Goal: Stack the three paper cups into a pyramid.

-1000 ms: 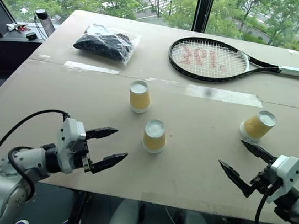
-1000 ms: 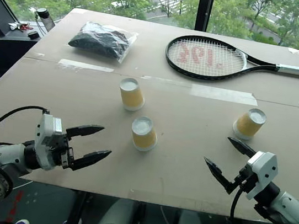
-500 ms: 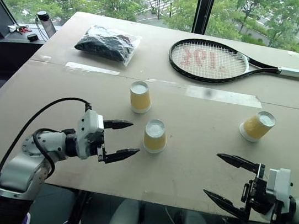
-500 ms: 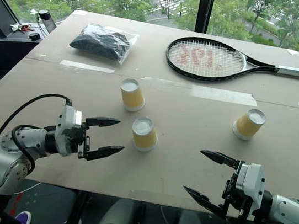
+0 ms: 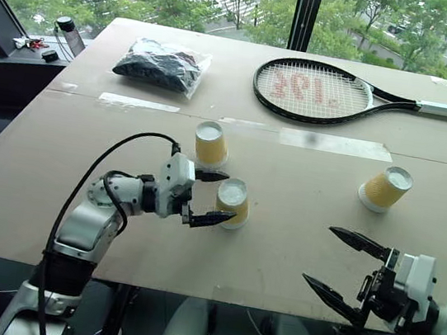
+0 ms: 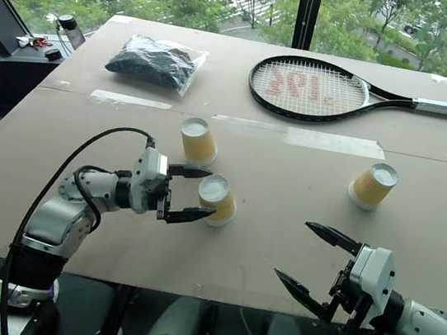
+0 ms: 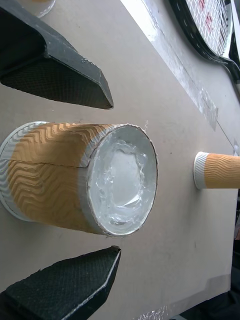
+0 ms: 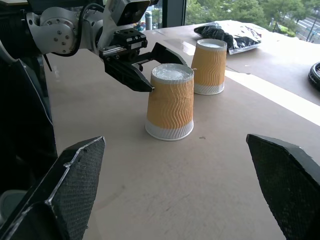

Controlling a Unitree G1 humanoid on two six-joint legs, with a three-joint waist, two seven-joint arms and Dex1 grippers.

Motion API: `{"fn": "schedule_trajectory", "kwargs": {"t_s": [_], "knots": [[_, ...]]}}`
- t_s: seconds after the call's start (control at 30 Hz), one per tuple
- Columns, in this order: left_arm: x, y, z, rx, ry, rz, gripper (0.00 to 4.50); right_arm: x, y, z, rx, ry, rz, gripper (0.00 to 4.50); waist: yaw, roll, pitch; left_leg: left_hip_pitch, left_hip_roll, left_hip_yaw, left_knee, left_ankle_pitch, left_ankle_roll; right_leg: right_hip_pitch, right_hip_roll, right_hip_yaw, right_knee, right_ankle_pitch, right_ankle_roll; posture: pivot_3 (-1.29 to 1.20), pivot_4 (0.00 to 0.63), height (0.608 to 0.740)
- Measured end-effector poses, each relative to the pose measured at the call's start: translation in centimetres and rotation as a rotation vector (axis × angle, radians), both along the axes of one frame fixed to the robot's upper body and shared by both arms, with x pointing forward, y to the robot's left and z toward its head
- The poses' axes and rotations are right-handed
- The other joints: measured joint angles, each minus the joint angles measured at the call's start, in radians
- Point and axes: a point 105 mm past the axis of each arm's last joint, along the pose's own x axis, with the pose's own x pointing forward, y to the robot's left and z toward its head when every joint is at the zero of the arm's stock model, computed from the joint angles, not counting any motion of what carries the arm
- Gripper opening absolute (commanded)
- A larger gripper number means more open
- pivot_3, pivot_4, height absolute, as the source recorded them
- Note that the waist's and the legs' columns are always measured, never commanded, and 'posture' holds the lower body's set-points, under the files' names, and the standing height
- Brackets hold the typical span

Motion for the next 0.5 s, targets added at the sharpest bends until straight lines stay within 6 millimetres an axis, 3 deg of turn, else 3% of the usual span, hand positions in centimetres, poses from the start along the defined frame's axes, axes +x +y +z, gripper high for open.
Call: {"fn": "schedule_trajectory", "kwargs": {"t_s": [0.07, 0.13, 0.5], "knots": [[0.0, -0.4, -0.2, -0.003, 0.006, -0.01, 3.82, -0.1, -0.1, -0.1, -0.008, 0.001, -0.01, 4.5, 0.0, 0.0, 0.0, 0.0, 0.0, 0.0, 0.0, 0.0, 0.0, 0.0, 0.0, 0.0, 0.0, 0.0, 0.0, 0.0, 0.15, 0.74], [0.3, -0.8, -0.3, -0.014, 0.005, -0.029, 3.01, -0.2, -0.3, -0.3, -0.007, 0.01, -0.042, 4.5, 0.002, 0.0, 0.0, 0.0, 0.0, 0.0, 0.0, 0.0, 0.0, 0.0, 0.0, -0.001, 0.0, 0.0, 0.0, 0.0, 0.15, 0.74], [1.9, -1.7, 0.0, -0.024, -0.038, -0.062, 3.01, -0.6, 0.0, 0.0, -0.016, -0.006, -0.097, 4.5, 0.002, 0.0, 0.0, 0.0, 0.0, 0.0, 0.0, 0.0, 0.0, 0.0, 0.0, -0.001, 0.0, 0.0, 0.0, 0.0, 0.15, 0.74]]}}
